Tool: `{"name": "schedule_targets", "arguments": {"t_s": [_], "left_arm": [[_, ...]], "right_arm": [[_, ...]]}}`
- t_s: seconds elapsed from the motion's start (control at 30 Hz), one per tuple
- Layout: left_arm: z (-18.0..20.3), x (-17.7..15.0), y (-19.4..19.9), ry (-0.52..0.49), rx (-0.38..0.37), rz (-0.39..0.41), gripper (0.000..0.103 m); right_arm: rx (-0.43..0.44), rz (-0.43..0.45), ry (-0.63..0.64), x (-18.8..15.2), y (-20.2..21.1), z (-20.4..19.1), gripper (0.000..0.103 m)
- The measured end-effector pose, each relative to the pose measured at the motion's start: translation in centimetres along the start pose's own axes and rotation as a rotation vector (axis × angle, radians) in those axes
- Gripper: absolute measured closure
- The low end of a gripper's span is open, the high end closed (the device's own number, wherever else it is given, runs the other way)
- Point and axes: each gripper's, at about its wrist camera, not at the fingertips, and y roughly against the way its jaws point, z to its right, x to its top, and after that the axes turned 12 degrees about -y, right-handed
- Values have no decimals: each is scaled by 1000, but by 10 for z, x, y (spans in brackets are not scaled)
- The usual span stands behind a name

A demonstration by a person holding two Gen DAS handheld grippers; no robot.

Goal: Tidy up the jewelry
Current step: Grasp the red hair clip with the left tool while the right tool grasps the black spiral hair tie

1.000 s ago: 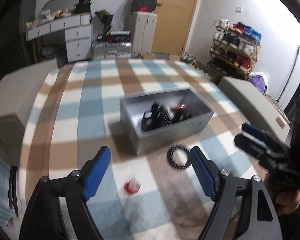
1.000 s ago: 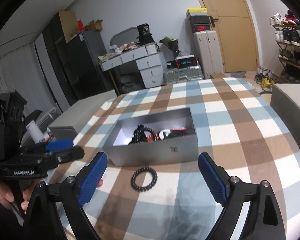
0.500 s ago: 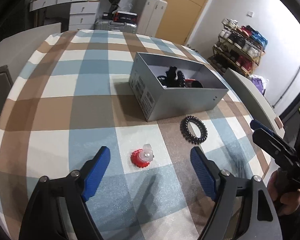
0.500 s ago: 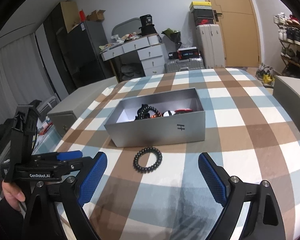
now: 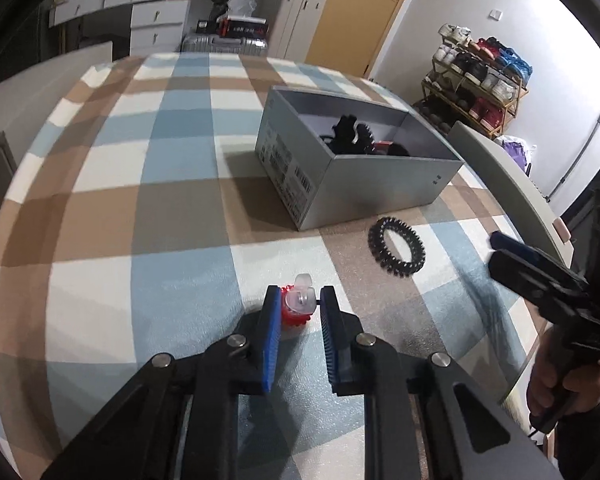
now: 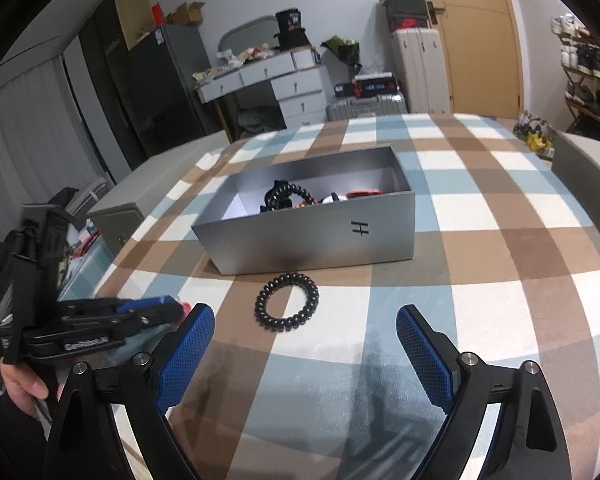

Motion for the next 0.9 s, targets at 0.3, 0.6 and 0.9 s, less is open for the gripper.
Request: {"name": "schedule_targets", "arguments": {"t_s": [0.3, 0.6, 0.9], "left_arm": [[7, 5, 18, -38, 17, 34, 89], [1, 7, 19, -18, 40, 16, 89], [-2, 6, 18, -8, 38, 11, 89]], "right_arm": [[0, -119, 95, 5, -40, -25, 12], [-92, -153, 182, 3, -61, -36, 24], [-149, -151, 286, -4, -67, -45, 54]]}}
